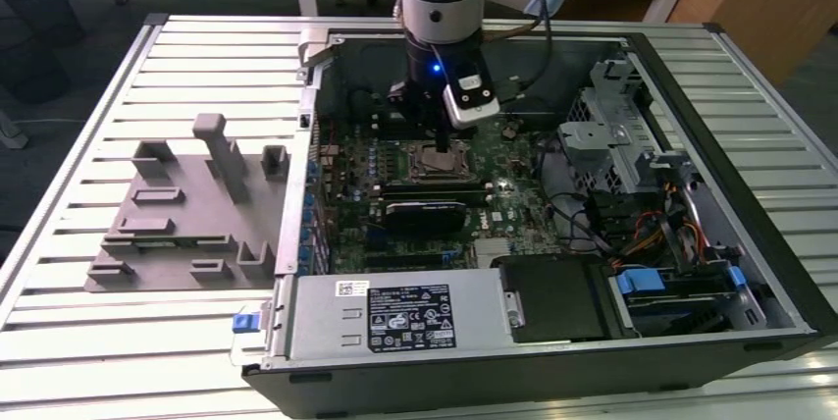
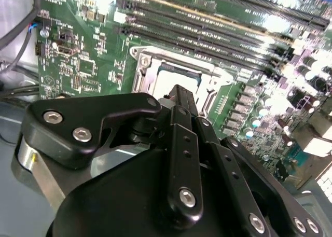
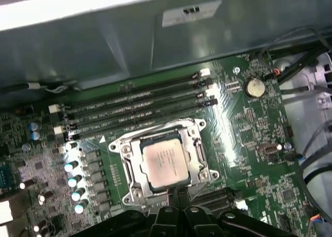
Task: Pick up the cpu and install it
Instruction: 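Install the second cpu locking lever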
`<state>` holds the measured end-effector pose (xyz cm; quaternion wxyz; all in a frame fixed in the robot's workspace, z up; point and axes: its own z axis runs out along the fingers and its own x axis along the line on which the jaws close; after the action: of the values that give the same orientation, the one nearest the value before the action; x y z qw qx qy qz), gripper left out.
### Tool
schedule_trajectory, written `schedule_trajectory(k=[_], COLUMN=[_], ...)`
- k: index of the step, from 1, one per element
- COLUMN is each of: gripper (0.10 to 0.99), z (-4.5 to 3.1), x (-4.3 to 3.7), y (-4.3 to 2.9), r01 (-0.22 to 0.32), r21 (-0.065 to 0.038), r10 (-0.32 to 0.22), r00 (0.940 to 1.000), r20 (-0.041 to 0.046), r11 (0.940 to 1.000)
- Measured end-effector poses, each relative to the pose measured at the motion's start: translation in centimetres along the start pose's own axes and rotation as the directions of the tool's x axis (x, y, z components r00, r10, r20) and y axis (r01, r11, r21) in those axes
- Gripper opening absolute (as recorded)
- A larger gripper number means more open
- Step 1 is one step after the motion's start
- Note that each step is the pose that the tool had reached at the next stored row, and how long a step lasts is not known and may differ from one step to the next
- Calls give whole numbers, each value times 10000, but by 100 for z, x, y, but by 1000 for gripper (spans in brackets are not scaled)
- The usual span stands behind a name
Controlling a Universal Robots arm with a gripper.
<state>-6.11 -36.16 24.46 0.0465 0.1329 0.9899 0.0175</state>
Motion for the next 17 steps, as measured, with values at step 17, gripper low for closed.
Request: schedule_trajectory(k=[17], gripper=[106], z=[-5], x=[-56], y=[-205], r01=[0], r21=[1], r10=[0], r00=[10000], r20=[0], r11=[10000])
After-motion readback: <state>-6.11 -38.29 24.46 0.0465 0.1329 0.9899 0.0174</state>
